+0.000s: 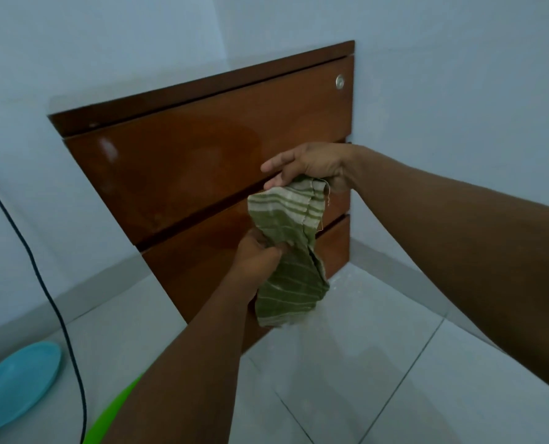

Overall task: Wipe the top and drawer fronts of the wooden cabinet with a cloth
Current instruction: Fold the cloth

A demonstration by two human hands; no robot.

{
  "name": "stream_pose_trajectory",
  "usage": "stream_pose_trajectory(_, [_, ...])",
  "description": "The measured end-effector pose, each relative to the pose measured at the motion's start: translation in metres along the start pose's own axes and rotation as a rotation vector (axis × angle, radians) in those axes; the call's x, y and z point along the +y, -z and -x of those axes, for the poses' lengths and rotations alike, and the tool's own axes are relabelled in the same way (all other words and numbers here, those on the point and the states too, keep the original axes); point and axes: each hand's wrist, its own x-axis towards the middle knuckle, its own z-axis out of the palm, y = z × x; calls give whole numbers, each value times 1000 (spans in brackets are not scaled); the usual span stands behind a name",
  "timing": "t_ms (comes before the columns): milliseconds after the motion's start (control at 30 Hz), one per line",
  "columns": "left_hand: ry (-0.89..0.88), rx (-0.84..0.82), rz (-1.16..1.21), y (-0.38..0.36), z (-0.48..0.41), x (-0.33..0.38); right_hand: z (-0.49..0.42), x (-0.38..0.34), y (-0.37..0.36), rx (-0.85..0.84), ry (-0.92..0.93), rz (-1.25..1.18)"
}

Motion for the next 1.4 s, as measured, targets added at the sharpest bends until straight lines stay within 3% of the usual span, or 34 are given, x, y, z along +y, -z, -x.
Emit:
stream_pose_trajectory(300, [65, 91, 30, 24, 4, 13, -9, 83, 9, 361, -75, -141])
stream_pose_trajectory(400, [86, 97, 45, 25, 5, 21, -9, 128, 1, 283, -214, -165])
stream_pose_trajectory(500, [89, 106, 62, 23, 2, 27, 0, 160, -8, 194, -340, -386])
stream_pose_trajectory(600, [108, 141, 73, 20, -3, 32, 12, 171, -11, -47, -404, -484])
stream_pose_trajectory(733, [144, 192, 59, 18, -14, 39, 16, 147, -9, -234, -334, -361])
stream_pose_trajectory(800, [172, 187, 33, 17, -19, 43, 14, 134, -4, -249, -314, -295])
stream_pose_trajectory(1100, [278, -77, 8, -4, -15, 52, 13, 72, 34, 216, -147, -290])
stream_pose_trajectory(1267, [256, -66, 178, -15, -7, 86, 32, 31, 50, 245, -239, -168])
stream_pose_trajectory(1400, [234, -144, 5, 1, 15, 156, 72, -40, 61, 85, -389, -194])
